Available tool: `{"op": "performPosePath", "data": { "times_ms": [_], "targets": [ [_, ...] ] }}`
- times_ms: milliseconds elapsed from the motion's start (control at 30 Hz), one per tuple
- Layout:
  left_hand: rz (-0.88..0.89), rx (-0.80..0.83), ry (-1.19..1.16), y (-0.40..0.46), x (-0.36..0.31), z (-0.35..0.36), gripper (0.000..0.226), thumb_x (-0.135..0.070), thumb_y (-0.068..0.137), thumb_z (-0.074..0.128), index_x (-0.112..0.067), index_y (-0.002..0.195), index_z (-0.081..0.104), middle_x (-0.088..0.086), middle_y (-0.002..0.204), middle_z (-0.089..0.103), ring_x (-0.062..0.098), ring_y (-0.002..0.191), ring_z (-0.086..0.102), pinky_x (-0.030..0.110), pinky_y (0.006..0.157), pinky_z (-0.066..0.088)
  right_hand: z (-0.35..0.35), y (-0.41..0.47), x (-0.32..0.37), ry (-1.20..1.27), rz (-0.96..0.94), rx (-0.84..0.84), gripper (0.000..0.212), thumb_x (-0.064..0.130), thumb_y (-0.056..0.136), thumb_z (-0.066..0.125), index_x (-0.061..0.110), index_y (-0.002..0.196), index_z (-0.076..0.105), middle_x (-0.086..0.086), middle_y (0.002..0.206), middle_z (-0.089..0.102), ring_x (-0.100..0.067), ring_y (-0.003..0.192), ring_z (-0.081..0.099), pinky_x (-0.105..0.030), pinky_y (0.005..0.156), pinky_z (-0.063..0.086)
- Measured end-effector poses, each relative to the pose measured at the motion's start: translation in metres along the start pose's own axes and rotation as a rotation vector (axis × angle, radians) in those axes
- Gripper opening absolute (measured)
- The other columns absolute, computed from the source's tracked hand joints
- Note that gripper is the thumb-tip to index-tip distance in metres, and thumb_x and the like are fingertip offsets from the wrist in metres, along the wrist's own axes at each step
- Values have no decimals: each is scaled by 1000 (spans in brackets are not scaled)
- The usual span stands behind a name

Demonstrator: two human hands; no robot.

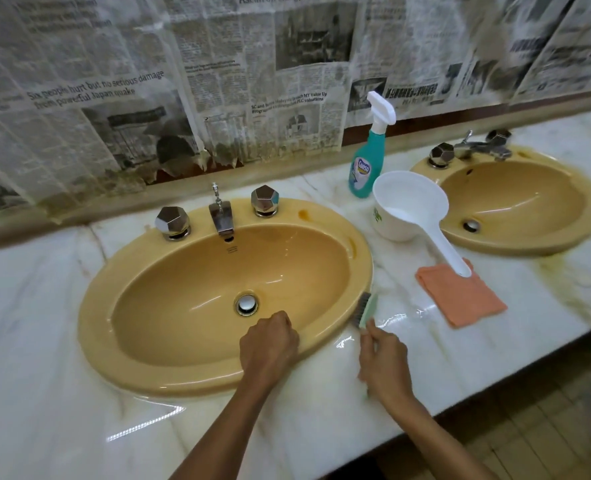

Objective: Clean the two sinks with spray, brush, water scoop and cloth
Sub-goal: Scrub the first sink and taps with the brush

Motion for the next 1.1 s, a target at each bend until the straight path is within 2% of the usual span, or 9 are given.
{"op": "performPosePath", "data": {
  "times_ms": [133, 267, 400, 567, 767, 867, 933, 1033, 1100],
  "targets": [
    [3, 11, 0, 0, 1, 2, 34, -14, 87, 37, -22, 110, 62, 5, 109, 67, 33, 97, 60, 33, 74, 38, 36, -51, 4, 216, -10, 194, 22, 18, 104, 43, 12, 97, 62, -2, 40, 51, -23, 45, 64, -24, 52, 48],
    [6, 18, -2, 1, -1, 2, 35, -14, 87, 37, -23, 109, 62, 5, 109, 67, 33, 96, 59, 34, 75, 39, 1, 4, -5, 267, 133, 8, 40, 14, 103, 44, 9, 63, 43, -11, 45, 45, -27, 39, 61, -22, 39, 39],
    [-2, 16, -2, 0, 0, 2, 34, -14, 88, 36, -23, 108, 62, 6, 108, 67, 34, 96, 59, 34, 74, 36, -1, 11, -9, 232, 143, -13, 39, 14, 102, 44, 9, 65, 50, 2, 42, 42, -23, 36, 57, -22, 40, 42],
    [-2, 19, -1, 1, -1, 3, 34, -13, 88, 36, -22, 108, 62, 6, 107, 67, 33, 96, 58, 34, 74, 36, 16, -19, -10, 202, 74, 106, 20, 16, 102, 46, 10, 96, 64, 7, 40, 44, -20, 36, 59, -20, 42, 42],
    [-35, 34, -3, -1, -1, 1, 35, -14, 89, 35, -23, 111, 61, 6, 110, 66, 33, 96, 57, 34, 76, 37, -28, 61, -1, 110, 141, -59, 38, 9, 97, 45, 12, 60, 40, 0, 44, 41, -21, 34, 55, -29, 44, 42],
    [-68, 43, -13, -2, -1, -2, 35, -14, 89, 36, -23, 112, 61, 5, 111, 66, 29, 87, 49, 33, 76, 36, -20, 37, 8, -53, 30, -11, 31, 11, 99, 45, 3, 72, 57, -8, 53, 56, -24, 44, 62, -33, 48, 49],
    [-93, 49, -25, -2, 0, -2, 36, -15, 89, 36, -25, 113, 61, 4, 113, 65, 27, 86, 47, 33, 76, 35, -5, 5, 15, -225, -123, 71, 19, 13, 96, 56, 1, 102, 68, -15, 69, 65, -32, 62, 67, -36, 57, 51],
    [-129, 69, -39, -1, 1, -1, 38, -15, 89, 36, -30, 115, 60, 2, 115, 64, 26, 88, 48, 32, 78, 37, 6, -15, 34, -644, -410, 165, 61, 19, 60, 87, 9, 118, 69, -6, 63, 58, -27, 44, 57, -31, 38, 34],
    [-145, 90, -45, 1, 1, 1, 40, -15, 88, 36, -31, 116, 60, 1, 114, 64, 25, 89, 49, 32, 78, 38, -8, 2, 57, -801, -540, 168, 59, 16, 80, 67, 18, 137, 53, -8, 86, 61, -32, 70, 65, -34, 55, 38]
  ]
}}
Point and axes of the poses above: each hand's wrist, its own y-axis towards the middle knuckle, its own z-axis out of the palm, x = y × z, the point moved 9 cm from there along y, towards the middle knuckle
